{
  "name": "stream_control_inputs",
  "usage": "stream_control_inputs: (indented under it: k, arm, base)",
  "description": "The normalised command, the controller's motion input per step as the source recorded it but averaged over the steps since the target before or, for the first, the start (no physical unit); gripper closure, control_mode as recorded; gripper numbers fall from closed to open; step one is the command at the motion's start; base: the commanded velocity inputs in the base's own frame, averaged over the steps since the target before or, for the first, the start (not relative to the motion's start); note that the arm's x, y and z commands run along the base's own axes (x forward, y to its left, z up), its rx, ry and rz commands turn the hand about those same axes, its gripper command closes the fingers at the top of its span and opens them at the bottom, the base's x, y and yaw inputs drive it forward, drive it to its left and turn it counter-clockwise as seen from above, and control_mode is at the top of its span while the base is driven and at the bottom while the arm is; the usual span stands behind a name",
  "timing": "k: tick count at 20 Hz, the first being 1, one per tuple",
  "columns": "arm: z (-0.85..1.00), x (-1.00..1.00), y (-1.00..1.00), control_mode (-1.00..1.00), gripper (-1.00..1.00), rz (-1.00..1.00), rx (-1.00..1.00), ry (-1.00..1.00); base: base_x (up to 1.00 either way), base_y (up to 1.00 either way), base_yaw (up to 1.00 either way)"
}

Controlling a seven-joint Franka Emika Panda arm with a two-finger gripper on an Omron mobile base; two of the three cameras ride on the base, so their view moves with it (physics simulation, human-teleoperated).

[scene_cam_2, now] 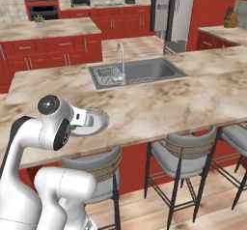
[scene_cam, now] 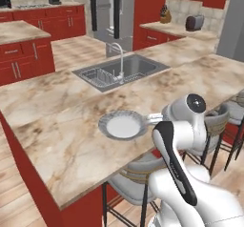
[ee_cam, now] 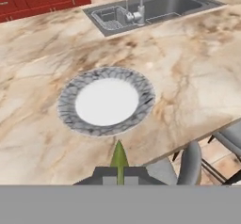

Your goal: Take the cheese, steak, and lemon wedge from the fridge and place them on the plate on the dining counter to create an appetizer plate.

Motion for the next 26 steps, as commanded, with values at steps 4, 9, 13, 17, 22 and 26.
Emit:
stream_control_inputs:
  k: [4, 9, 13, 17, 22, 26]
  arm:
    - [-0.07, 0.24, -0.01, -1.0, 1.0, 0.08, 0.0, 0.0]
    - [-0.19, 0.99, -0.21, -1.0, 1.0, 0.26, 0.02, 0.02]
    - [-0.12, 1.0, -0.29, -1.0, 1.0, 0.2, 0.03, 0.04]
    - [-0.04, 0.91, -0.05, -1.0, 1.0, 0.14, 0.0, 0.16]
    - [-0.02, 0.83, 0.0, -1.0, 1.0, 0.09, 0.0, 0.27]
    - [-0.3, 0.79, 0.0, -1.0, 1.0, 0.09, 0.0, 0.18]
  base:
    - [0.68, 0.0, 0.26]
    - [0.0, 0.0, 0.0]
    - [0.0, 0.0, 0.0]
    - [0.0, 0.0, 0.0]
    - [0.0, 0.0, 0.0]
    - [0.0, 0.0, 0.0]
